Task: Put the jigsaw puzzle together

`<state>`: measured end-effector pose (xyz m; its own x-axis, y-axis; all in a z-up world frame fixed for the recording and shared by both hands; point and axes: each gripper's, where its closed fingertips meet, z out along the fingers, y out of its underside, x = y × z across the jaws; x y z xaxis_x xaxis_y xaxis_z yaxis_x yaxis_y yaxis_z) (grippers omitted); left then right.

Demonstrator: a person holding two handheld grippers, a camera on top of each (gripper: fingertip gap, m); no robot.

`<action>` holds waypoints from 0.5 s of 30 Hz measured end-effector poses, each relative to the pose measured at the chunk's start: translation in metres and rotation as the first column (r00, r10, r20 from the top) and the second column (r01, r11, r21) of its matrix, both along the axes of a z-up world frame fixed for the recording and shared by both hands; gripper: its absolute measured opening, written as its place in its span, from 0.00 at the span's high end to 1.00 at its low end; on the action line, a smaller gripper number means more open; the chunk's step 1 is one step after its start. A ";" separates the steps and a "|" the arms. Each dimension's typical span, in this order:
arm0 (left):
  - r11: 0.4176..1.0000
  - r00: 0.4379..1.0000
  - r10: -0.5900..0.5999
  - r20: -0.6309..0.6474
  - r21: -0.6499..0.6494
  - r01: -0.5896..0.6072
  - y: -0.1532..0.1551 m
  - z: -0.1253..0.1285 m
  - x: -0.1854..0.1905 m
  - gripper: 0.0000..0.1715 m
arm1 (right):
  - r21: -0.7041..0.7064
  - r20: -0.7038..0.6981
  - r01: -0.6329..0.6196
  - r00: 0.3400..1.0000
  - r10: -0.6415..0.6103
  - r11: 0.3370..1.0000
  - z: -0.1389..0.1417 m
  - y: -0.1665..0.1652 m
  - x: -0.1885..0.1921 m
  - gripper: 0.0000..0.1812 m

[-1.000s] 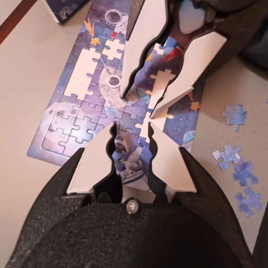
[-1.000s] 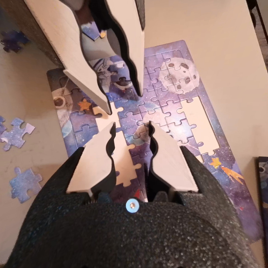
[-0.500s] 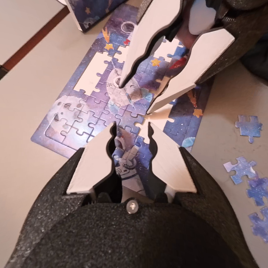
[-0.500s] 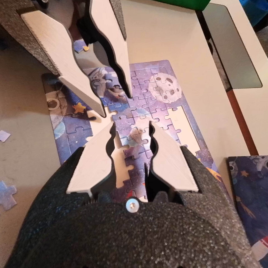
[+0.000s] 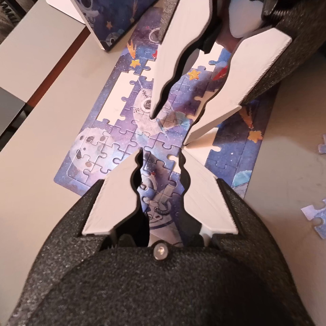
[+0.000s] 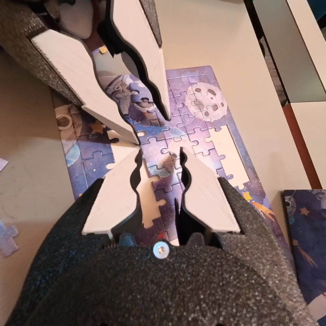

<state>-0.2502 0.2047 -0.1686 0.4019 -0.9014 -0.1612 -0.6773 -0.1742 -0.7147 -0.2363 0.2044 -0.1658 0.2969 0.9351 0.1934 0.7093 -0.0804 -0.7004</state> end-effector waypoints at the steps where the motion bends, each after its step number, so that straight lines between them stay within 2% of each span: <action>1: 1.000 1.000 0.005 -0.002 -0.002 -0.005 0.001 0.000 -0.001 0.77 | -0.002 0.002 0.002 1.000 -0.002 1.000 -0.001 0.000 0.000 0.77; 8: 0.999 1.000 0.017 -0.004 0.028 -0.017 0.004 0.003 -0.004 0.76 | -0.027 -0.003 -0.001 1.000 0.001 1.000 -0.002 -0.001 -0.001 0.78; 11: 0.999 0.999 0.037 0.010 0.036 -0.037 0.008 0.007 -0.008 0.78 | -0.092 -0.052 -0.032 0.998 0.027 0.995 0.001 -0.010 -0.009 0.81; 15: 0.999 0.999 0.038 0.031 -0.002 -0.038 0.006 0.007 -0.010 0.78 | -0.163 -0.050 -0.025 0.999 0.017 0.986 -0.006 -0.013 -0.011 0.83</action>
<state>-0.2604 0.2109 -0.1615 0.4401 -0.8858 -0.1471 -0.6481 -0.2000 -0.7348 -0.2477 0.1914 -0.1723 0.2820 0.9591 0.0233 0.6777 -0.1819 -0.7125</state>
